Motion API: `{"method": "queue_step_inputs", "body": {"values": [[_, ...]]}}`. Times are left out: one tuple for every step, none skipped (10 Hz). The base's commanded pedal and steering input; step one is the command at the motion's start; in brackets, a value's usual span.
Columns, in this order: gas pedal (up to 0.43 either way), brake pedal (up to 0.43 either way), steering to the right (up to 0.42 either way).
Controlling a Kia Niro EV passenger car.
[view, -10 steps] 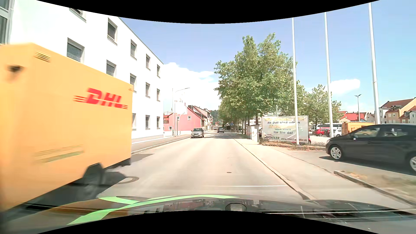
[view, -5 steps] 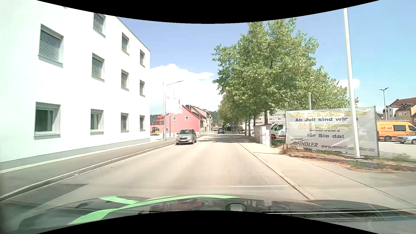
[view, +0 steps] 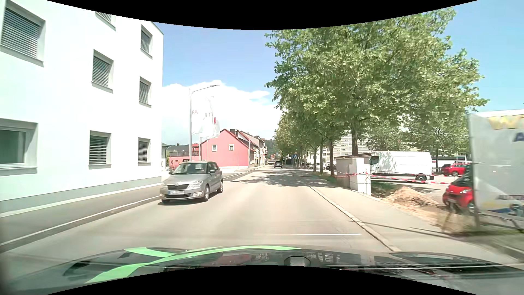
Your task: Follow the waypoints while adhering to traffic rules and regulations
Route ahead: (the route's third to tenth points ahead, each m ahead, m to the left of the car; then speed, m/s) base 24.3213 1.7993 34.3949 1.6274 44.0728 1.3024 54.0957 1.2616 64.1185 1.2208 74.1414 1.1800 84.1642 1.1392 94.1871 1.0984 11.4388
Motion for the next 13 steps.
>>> {"method": "queue_step_inputs", "body": {"values": [[0.177, 0.000, -0.002], [0.177, 0.000, -0.002], [0.177, 0.000, -0.002], [0.177, 0.000, -0.002], [0.169, 0.000, 0.000], [0.157, 0.000, 0.002], [0.150, 0.000, 0.002], [0.110, 0.000, 0.002], [0.079, 0.000, 0.002], [0.059, 0.000, 0.002], [0.059, 0.000, 0.002], [0.059, 0.000, 0.002], [0.059, 0.000, 0.001]]}}
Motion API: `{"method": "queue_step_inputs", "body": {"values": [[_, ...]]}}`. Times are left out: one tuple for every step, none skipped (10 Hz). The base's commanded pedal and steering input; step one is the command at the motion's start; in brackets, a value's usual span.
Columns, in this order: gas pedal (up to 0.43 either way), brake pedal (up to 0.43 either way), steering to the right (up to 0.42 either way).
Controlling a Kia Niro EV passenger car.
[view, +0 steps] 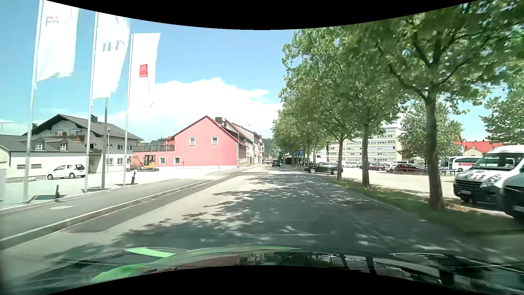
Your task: Follow the waypoints while adhering to traffic rules and regulations
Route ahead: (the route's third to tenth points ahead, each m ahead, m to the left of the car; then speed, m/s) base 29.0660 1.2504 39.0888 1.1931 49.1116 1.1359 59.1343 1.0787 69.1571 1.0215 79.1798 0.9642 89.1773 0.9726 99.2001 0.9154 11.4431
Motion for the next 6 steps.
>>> {"method": "queue_step_inputs", "body": {"values": [[0.059, 0.000, 0.000], [0.059, 0.000, -0.001], [0.047, 0.000, -0.001], [0.047, 0.000, -0.001], [0.067, 0.000, -0.001], [0.098, 0.000, 0.000]]}}
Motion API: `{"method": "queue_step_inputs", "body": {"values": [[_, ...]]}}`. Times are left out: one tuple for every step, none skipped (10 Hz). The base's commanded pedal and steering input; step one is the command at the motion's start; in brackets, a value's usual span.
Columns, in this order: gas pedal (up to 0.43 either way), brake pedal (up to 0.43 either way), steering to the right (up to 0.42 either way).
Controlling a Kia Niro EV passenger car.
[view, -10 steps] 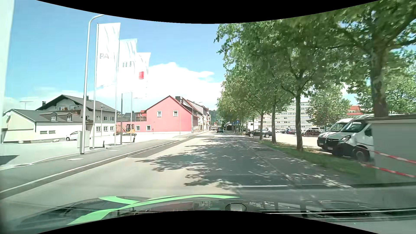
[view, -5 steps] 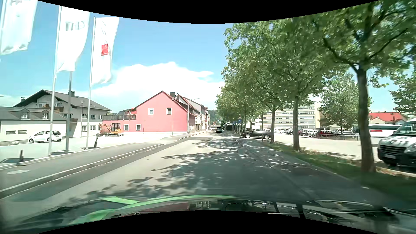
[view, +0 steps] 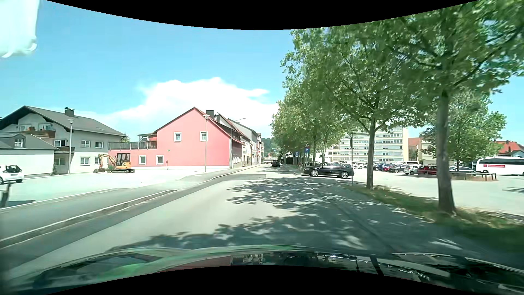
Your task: Follow the waypoints while adhering to traffic rules and regulations
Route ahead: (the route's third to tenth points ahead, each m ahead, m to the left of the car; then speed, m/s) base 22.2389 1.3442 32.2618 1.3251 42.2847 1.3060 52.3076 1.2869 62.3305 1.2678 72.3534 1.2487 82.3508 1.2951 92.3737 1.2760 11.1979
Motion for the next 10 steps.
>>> {"method": "queue_step_inputs", "body": {"values": [[0.118, 0.000, -0.001], [0.150, 0.000, -0.001], [0.157, 0.000, -0.001], [0.177, 0.000, -0.001], [0.177, 0.000, 0.000], [0.177, 0.000, -0.001], [0.177, 0.000, -0.001], [0.189, 0.000, -0.001], [0.189, 0.000, -0.001], [0.189, 0.000, 0.000]]}}
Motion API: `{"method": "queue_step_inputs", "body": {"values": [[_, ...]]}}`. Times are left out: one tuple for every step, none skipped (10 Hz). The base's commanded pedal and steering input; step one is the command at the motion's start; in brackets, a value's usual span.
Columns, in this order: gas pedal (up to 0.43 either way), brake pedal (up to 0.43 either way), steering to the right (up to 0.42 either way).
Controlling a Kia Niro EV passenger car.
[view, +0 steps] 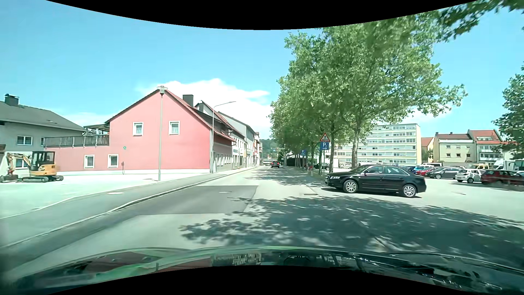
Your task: Follow the waypoints while adhering to traffic rules and regulations
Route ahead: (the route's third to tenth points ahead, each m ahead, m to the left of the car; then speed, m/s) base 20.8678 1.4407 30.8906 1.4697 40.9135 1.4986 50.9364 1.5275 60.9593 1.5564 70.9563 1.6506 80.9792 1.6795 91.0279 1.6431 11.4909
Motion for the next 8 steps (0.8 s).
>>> {"method": "queue_step_inputs", "body": {"values": [[0.189, 0.000, -0.001], [0.169, 0.000, 0.000], [0.118, 0.000, -0.001], [0.087, 0.000, -0.001], [0.079, 0.000, 0.000], [0.079, 0.000, -0.001], [0.079, 0.000, 0.000], [0.079, 0.000, 0.000]]}}
